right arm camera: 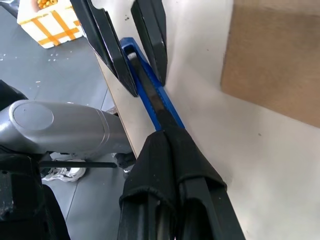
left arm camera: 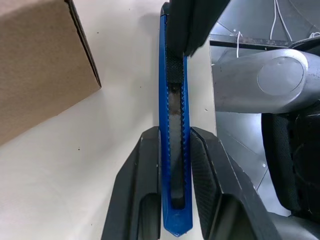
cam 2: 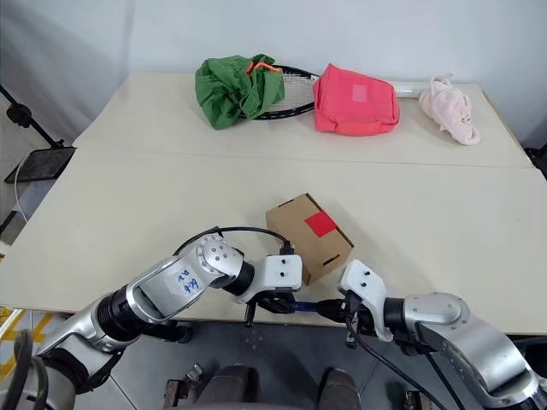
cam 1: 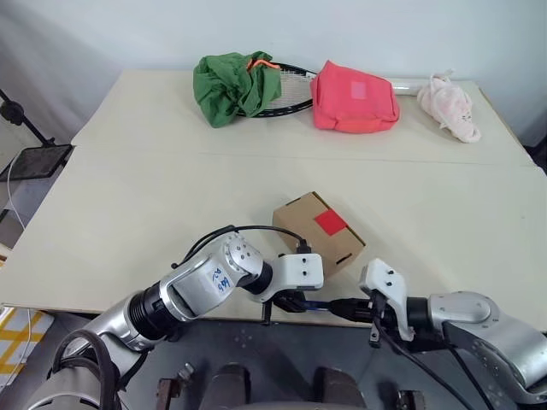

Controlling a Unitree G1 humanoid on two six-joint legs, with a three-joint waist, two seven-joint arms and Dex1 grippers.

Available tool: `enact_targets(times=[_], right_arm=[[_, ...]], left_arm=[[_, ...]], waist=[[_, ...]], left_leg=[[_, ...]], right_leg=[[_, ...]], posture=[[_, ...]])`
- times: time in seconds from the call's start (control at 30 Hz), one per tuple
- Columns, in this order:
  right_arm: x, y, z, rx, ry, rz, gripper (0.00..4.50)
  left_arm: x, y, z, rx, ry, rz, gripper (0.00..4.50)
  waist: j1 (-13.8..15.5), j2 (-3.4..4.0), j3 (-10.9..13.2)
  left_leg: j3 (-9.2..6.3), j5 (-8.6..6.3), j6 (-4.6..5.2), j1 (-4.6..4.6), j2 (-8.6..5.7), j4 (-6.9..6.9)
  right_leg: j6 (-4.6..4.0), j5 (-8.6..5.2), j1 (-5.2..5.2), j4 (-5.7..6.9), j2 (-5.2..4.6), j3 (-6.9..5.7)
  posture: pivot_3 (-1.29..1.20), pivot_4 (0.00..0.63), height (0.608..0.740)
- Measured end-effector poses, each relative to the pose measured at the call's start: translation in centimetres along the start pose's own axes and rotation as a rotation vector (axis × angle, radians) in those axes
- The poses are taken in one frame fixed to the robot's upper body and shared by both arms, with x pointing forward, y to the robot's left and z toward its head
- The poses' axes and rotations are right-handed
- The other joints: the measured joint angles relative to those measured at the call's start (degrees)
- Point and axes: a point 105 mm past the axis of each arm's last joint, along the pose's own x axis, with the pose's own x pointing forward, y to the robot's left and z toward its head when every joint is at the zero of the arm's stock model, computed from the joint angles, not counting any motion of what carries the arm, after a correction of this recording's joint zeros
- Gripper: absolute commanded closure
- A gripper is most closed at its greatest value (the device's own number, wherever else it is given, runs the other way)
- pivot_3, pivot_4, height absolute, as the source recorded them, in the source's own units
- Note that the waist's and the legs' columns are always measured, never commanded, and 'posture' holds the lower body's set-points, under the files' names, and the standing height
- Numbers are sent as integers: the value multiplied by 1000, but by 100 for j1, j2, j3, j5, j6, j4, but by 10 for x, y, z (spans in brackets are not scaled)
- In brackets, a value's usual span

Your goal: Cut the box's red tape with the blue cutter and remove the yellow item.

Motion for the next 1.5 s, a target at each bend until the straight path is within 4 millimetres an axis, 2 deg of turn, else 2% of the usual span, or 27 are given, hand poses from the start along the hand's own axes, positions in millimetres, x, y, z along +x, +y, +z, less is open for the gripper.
enact_targets(times=[0.3,0.6,0.7,0.8,0.9,1.0,1.13,1.27,1.4,1.5], right_arm=[[19,7,9,-10,-33,53,4454],[21,7,10,-5,-43,60,4454],[12,10,10,35,-74,78,4454],[-20,11,22,88,-148,70,4454],[-55,15,40,183,-210,66,3857],[-79,28,47,316,-191,106,2836],[-108,30,64,450,-89,42,1431],[-109,25,71,459,7,-22,79],[-97,20,72,451,60,-26,32],[-89,11,78,442,8,-57,32]], left_arm=[[0,0,1,3,1,-2,3751],[1,0,1,16,-2,-3,3751],[3,-1,1,47,-26,-9,3751],[3,-5,-4,60,-108,-22,3751],[-7,-10,-12,111,-169,-52,3751],[-24,-8,-16,203,-216,-43,3751],[-44,-6,3,362,-354,-14,3751],[-54,2,28,491,-462,36,3751],[-55,8,49,554,-521,40,3751],[-54,8,54,566,-534,40,3751]], waist=[[-4,0,0],[-5,0,0],[30,1,0],[28,1,0],[0,0,1],[7,5,3],[26,8,6],[35,3,7],[19,2,7],[1,-2,10]], left_leg=[[0,0,0,0,0,0],[0,0,0,0,0,0],[0,-1,1,-3,-1,0],[1,-3,2,-5,-1,0],[1,-3,2,-2,7,-2],[3,-5,5,0,7,0],[7,-12,17,0,8,6],[6,-15,21,-2,9,9],[9,-16,24,-11,8,9],[9,-16,22,-16,8,9]], right_leg=[[0,0,0,0,0,0],[0,0,0,0,0,0],[0,0,0,-3,-1,-1],[1,2,1,-12,-1,-2],[-5,4,2,-9,3,-4],[-7,4,4,-12,2,-4],[-8,14,18,-31,2,-7],[-3,19,23,-45,3,-11],[5,23,17,-53,3,-10],[7,24,11,-53,3,-10]], posture=[[0,150,740],[0,150,740],[0,150,740],[0,150,740],[0,150,740],[0,150,740],[0,150,740],[0,150,740],[0,150,740],[0,150,740]])
